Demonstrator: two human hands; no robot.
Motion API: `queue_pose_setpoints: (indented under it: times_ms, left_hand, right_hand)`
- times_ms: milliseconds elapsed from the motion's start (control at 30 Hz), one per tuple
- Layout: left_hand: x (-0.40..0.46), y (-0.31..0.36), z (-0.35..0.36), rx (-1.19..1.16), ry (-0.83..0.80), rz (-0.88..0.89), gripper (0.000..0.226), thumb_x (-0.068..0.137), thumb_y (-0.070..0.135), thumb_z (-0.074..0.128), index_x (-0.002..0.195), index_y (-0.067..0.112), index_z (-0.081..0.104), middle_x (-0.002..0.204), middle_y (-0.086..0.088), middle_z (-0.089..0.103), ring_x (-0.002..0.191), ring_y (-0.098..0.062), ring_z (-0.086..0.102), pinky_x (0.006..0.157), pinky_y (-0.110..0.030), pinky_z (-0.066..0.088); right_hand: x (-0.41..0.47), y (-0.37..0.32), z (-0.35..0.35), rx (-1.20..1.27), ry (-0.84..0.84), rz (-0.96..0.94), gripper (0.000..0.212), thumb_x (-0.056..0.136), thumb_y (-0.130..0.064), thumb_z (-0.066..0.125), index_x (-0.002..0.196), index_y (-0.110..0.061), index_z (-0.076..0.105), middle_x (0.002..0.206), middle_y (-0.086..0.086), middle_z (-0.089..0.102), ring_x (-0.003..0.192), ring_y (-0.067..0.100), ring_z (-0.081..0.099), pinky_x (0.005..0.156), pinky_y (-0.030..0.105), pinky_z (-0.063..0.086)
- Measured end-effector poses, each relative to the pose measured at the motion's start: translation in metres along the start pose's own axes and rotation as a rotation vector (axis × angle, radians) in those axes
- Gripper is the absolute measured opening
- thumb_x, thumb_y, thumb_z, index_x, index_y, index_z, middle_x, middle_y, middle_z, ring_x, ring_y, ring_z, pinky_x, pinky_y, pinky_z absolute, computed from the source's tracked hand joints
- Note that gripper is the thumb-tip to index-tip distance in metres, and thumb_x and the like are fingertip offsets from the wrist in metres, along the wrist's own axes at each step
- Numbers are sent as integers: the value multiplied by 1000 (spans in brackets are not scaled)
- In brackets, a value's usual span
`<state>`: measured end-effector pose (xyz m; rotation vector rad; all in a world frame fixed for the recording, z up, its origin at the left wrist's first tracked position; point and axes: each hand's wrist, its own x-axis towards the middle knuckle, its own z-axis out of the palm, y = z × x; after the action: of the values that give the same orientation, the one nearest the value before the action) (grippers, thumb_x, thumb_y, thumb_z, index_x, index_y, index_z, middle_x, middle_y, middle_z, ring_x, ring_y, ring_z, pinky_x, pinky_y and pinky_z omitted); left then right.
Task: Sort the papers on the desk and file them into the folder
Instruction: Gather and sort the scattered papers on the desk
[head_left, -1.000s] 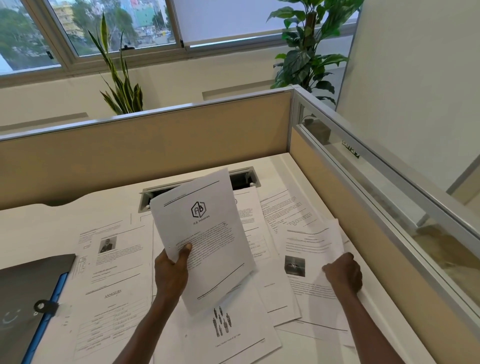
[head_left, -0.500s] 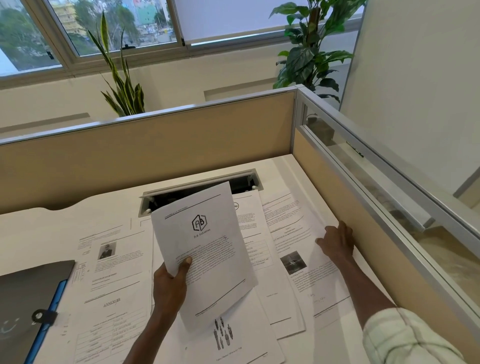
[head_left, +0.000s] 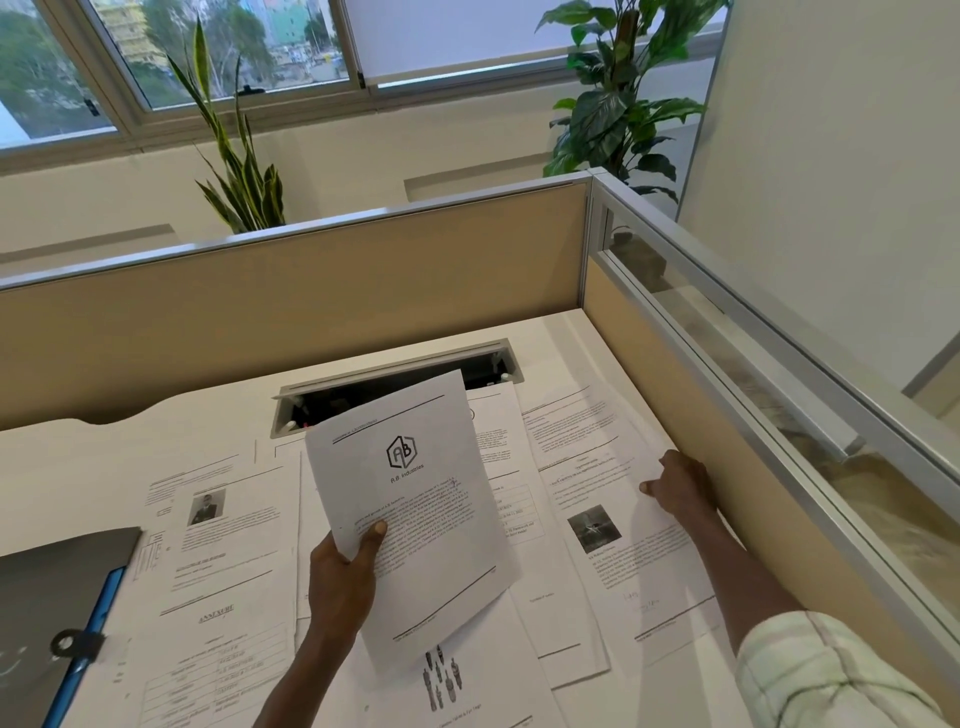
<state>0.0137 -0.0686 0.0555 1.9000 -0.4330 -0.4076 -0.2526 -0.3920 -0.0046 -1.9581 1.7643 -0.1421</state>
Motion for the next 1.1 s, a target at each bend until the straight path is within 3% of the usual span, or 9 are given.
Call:
queue_pose_setpoints:
  times_ms: [200,367,500,567,667,833,967,1033,1100]
  left_hand:
    - [1,6,-5,17,41,8,27,94,25,62,117,10,63,100,-5,69,70,-15,65,56,-24,49]
    - [1,11,-4,6,45,22,28,97,24,59,120,7,63,103,-9,69,75,-23,66,59,-26,49]
    - [-1,14,-2,1,41,25,28,97,22,58,120,6,63,103,-9,70,74,-20,66,57,-24,48]
    - [-2,15,-2,-5,40,18,27,98,22,57,119,7,62,101,-7,69,71,-16,64,55,-24,48]
    - [-3,16,-2,-32,36,-9,29,98,22,56,122,7,61,107,-10,69,79,-26,66,62,-28,50]
    - [-5,20,-4,-75,41,-47,30,98,23,56,124,9,60,107,-8,67,76,-21,64,61,-26,49]
    - [-4,23,-4,-130,24,-99,29,97,24,58,123,11,59,103,-3,65,75,-16,62,62,-27,49]
    - [-3,25,-3,-171,-14,-118,27,97,24,59,121,14,57,102,-1,66,77,-18,65,61,-29,51]
    - [-2,27,-1,-218,-71,-129,28,96,25,60,122,14,57,106,-3,68,84,-24,68,66,-35,55]
  right_hand:
    - [-31,-5,-11,122,336,-146,8,87,-6,64,94,-8,61,99,14,72,83,33,67,61,26,43]
    - [-62,-30,-45,84,529,-338,32,87,-10,67,113,-12,50,93,13,71,72,30,68,58,34,55]
    - [-89,-54,-80,57,612,-446,54,85,-15,70,130,-9,41,82,14,70,58,27,65,53,31,54]
    - [-103,-66,-97,54,667,-556,45,86,-18,70,124,-7,49,87,14,71,61,28,68,54,33,57]
    - [-127,-84,-120,85,706,-731,23,88,-21,66,102,-6,58,94,16,73,69,31,72,59,32,58]
    - [-159,-111,-155,370,656,-863,28,87,-29,68,96,-5,59,95,10,72,66,22,66,58,15,49]
    - [-179,-120,-171,762,430,-863,28,83,-41,70,103,-23,60,94,-26,65,75,-3,65,56,5,51]
    - [-178,-121,-170,930,330,-837,26,83,-38,72,103,-25,62,97,-26,68,84,-2,67,59,9,53]
    - [-169,-118,-163,1104,187,-773,31,82,-34,75,109,-23,66,106,-14,72,87,8,71,65,20,58]
